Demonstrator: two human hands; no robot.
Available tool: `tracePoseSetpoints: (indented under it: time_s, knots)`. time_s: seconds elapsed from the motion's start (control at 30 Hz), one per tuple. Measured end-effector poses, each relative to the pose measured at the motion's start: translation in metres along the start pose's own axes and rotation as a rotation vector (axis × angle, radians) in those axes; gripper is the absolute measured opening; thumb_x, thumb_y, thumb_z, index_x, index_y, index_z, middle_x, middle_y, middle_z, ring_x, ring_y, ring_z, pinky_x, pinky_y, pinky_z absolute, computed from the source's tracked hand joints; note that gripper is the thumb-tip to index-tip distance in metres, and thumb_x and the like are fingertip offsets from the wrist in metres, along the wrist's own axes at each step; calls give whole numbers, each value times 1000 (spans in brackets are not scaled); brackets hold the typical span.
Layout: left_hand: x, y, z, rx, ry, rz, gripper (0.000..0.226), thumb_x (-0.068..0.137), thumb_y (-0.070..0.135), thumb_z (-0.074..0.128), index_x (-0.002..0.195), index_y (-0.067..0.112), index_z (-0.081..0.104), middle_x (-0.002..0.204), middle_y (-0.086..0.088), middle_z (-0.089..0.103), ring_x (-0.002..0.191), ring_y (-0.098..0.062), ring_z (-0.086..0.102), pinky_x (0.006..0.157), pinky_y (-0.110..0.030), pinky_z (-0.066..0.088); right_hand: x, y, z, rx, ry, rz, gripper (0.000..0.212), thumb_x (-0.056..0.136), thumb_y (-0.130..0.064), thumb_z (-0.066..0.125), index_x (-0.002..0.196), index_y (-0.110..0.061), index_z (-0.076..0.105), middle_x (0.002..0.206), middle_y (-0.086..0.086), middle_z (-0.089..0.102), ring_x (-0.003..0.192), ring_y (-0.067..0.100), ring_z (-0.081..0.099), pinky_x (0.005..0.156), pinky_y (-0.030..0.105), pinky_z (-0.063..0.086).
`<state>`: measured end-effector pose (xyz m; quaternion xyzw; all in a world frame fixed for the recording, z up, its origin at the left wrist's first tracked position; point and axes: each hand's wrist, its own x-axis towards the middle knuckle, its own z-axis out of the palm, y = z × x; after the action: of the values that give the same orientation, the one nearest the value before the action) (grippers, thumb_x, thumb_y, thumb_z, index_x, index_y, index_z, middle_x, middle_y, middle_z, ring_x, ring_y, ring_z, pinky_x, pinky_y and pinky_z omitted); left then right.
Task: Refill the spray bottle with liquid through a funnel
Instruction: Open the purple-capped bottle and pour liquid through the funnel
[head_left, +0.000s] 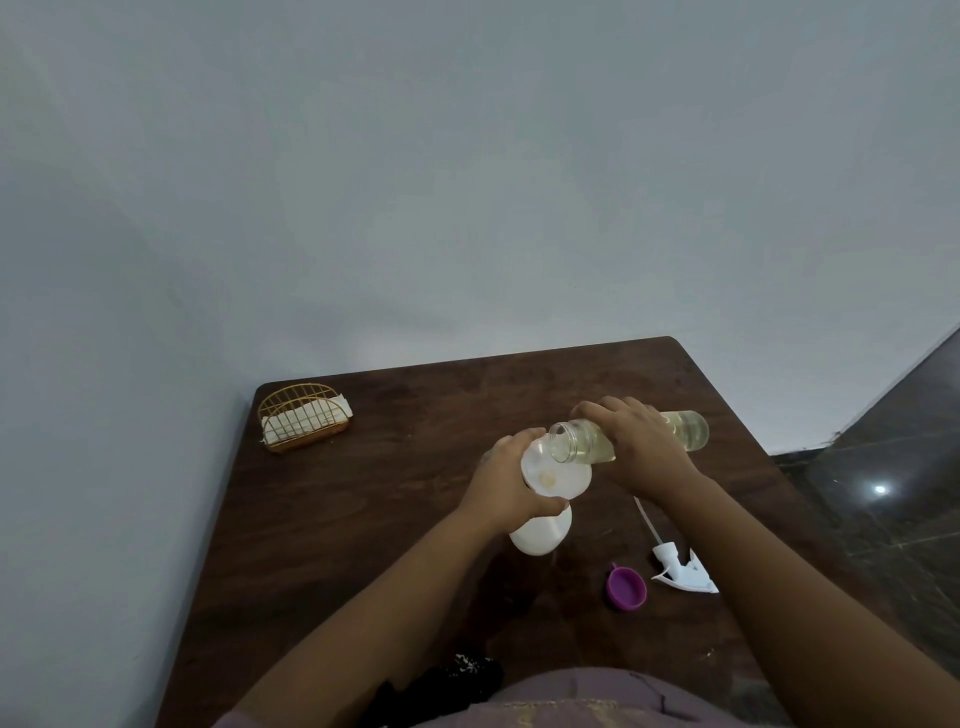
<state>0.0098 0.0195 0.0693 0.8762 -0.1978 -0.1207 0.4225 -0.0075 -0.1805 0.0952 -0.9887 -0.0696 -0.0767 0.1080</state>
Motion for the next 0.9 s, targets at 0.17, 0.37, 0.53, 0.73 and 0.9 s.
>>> tracePoseSetpoints:
  time_s: [0.17, 0.37, 0.53, 0.73, 0.9]
  knots:
    - [0, 1, 0, -4, -3, -2, 85, 63, 37, 87, 137, 29, 47, 130, 5, 56, 117, -16, 52, 97, -41, 49, 0, 0, -2, 10, -1, -1, 44, 75, -26, 75, 114, -33, 55, 101, -8, 58, 93, 17, 52, 83, 33, 40]
    - [0, 0, 0, -18, -2, -6, 85, 62, 38, 87, 136, 31, 48, 128, 6, 56, 115, -15, 53, 96, -41, 50, 0, 0, -2, 12, 3, 2, 44, 75, -26, 75, 114, -32, 56, 102, -8, 59, 95, 17, 53, 84, 34, 40]
    - [0, 0, -1, -20, 6, 12, 82, 63, 36, 87, 135, 29, 49, 128, 6, 57, 115, -14, 53, 96, -39, 50, 0, 0, -2, -2, 10, -5, 43, 75, -26, 74, 113, -32, 56, 101, -8, 59, 93, 18, 53, 83, 33, 38]
    - [1, -1, 0, -22, 1, 5, 83, 62, 37, 87, 136, 30, 49, 128, 5, 57, 116, -15, 53, 97, -42, 49, 0, -1, -2, -2, 0, 0, 42, 77, -26, 73, 114, -34, 55, 101, -9, 59, 95, 17, 53, 84, 33, 37]
    - [2, -2, 1, -13, -2, 8, 84, 63, 37, 87, 137, 29, 48, 130, 5, 56, 117, -15, 52, 98, -42, 49, 0, -3, -4, -5, -5, -4, 41, 77, -27, 72, 114, -33, 56, 102, -9, 59, 95, 18, 52, 85, 33, 37]
